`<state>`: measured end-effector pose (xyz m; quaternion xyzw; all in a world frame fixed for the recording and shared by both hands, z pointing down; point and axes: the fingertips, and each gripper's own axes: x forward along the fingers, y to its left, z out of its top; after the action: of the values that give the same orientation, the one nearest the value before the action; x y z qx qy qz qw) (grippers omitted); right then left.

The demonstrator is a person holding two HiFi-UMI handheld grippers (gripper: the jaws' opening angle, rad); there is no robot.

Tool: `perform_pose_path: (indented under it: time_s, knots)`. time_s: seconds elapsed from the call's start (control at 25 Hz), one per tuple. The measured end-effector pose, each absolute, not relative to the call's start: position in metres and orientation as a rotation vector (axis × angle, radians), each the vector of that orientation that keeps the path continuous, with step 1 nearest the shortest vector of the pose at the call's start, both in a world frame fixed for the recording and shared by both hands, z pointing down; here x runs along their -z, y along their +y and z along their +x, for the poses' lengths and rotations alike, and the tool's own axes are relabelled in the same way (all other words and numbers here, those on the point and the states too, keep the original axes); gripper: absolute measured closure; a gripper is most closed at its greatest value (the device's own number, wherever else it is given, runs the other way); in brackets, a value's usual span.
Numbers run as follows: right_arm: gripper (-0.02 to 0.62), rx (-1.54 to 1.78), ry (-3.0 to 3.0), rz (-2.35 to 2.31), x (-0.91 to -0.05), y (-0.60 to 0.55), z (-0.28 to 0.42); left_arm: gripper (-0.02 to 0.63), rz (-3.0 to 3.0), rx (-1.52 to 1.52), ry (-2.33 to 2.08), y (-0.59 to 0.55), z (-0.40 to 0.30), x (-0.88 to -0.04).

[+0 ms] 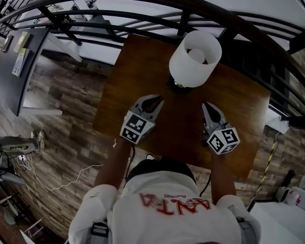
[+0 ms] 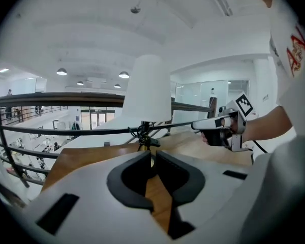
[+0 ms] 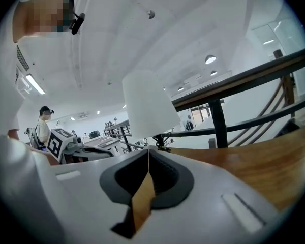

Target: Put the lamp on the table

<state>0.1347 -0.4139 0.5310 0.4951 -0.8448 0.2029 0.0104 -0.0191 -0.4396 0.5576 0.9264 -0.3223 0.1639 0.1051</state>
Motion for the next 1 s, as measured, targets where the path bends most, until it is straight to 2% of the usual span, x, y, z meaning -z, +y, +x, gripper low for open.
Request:
perform_pose_path:
  time_s: [0.56,1.0]
  knots:
    - [0.592,-0.558,-2.61,1.571,-0.451,-0.365,0.099,0.592,2.771,-0.272,-1.017,-0.391,-0.052,-0.431]
    - [0.592,-0.435,-2.663,1.624,-0.38,-0.342,0.087,0.592,2.817,-0.208,-1.059,-0.364,-0.07,-0.374]
